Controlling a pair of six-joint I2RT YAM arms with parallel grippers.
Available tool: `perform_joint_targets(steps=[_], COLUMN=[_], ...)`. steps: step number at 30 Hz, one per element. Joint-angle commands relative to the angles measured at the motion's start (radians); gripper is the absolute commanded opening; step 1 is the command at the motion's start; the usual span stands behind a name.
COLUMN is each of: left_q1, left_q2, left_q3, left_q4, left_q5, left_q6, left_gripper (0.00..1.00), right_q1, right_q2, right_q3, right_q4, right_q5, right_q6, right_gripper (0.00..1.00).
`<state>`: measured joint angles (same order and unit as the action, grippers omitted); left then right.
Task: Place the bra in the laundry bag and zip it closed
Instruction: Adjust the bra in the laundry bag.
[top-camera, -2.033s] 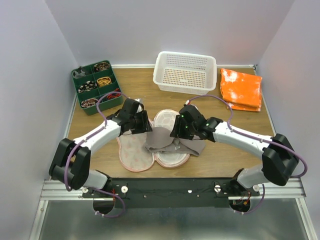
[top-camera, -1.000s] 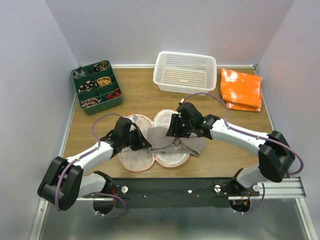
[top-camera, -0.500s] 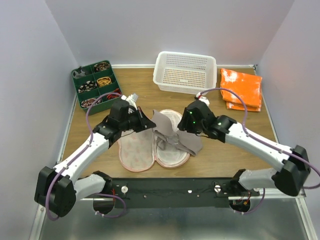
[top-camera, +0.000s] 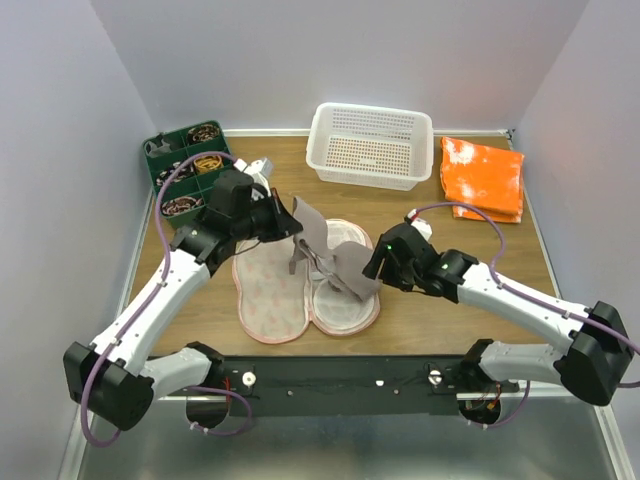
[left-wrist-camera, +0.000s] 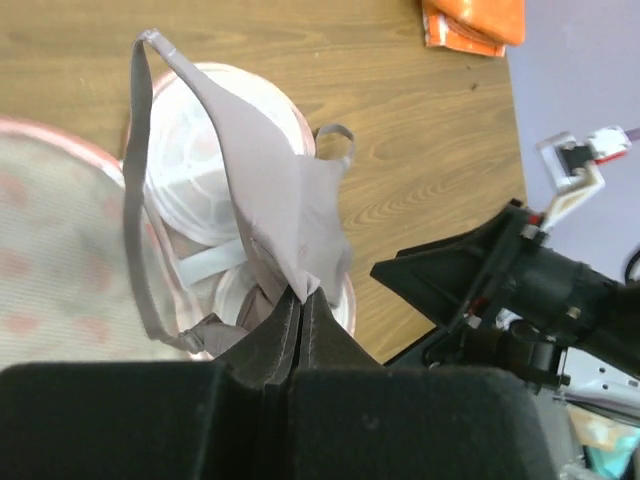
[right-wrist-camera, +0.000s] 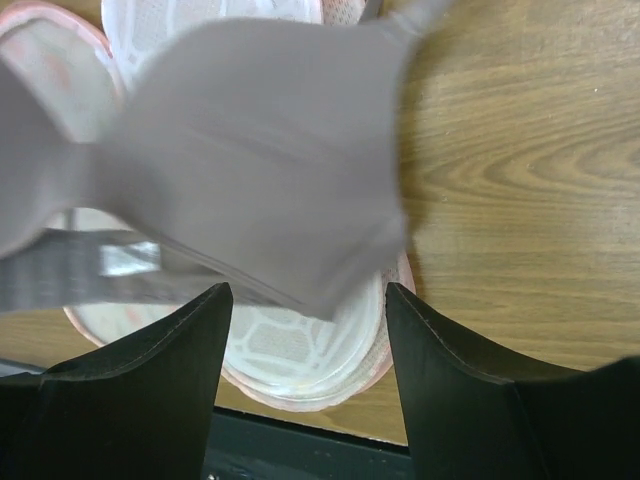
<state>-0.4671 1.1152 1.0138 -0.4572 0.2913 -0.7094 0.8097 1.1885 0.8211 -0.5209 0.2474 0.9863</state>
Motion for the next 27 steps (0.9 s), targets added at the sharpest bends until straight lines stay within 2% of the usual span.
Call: perform_joint_targets(steps=[1, 3, 7, 10, 12, 15, 22, 27], left_q1=[-0.001, 0.001, -0.001, -0.001, -0.001, -0.001, -0.034, -0.111], left_q2=[0.009, 0.006, 0.003, 0.024, 0.031, 0.003, -0.066, -0.06], left_q3=[0.181, 0.219, 0.423, 0.497, 0.493, 0.389, -0.037, -0.084], left_q4=[-0.143, -0.149, -0.225, -0.27, -0.294, -0.256, -0.108, 0.026], left_q5=[-0.024, -0.008, -0.012, 0.015, 0.043, 0.103, 0.275, 0.247], left_q6=[0.174, 0.191, 0.231, 0.283, 0.294, 0.298, 0.222, 0.153], left_gripper=[0.0, 0.0, 0.0, 0.0, 0.0, 0.0, 0.0, 0.0], right_q1=[-0.003, -0.003, -0.003, -0.004, -0.004, -0.004, -0.007, -0.01], right_q2=[0.003, 0.005, -0.004, -0.018, -0.024, -0.023, -0.024, -0.053], right_q3=[-0.004, 0.01, 0.03, 0.024, 0.015, 0.023, 0.035, 0.055], right_q4=[0.022, 0.016, 0.001, 0.013, 0.018, 0.015, -0.005, -0.034], right_q5=[0.01, 0.03, 0.078, 0.09, 0.096, 0.102, 0.14, 0.197], right_q6=[0.04, 0.028, 0.018, 0.02, 0.023, 0.014, 0.02, 0.02], right_gripper=[0.71, 0.72, 0.72, 0.72, 0.72, 0.72, 0.72, 0.73])
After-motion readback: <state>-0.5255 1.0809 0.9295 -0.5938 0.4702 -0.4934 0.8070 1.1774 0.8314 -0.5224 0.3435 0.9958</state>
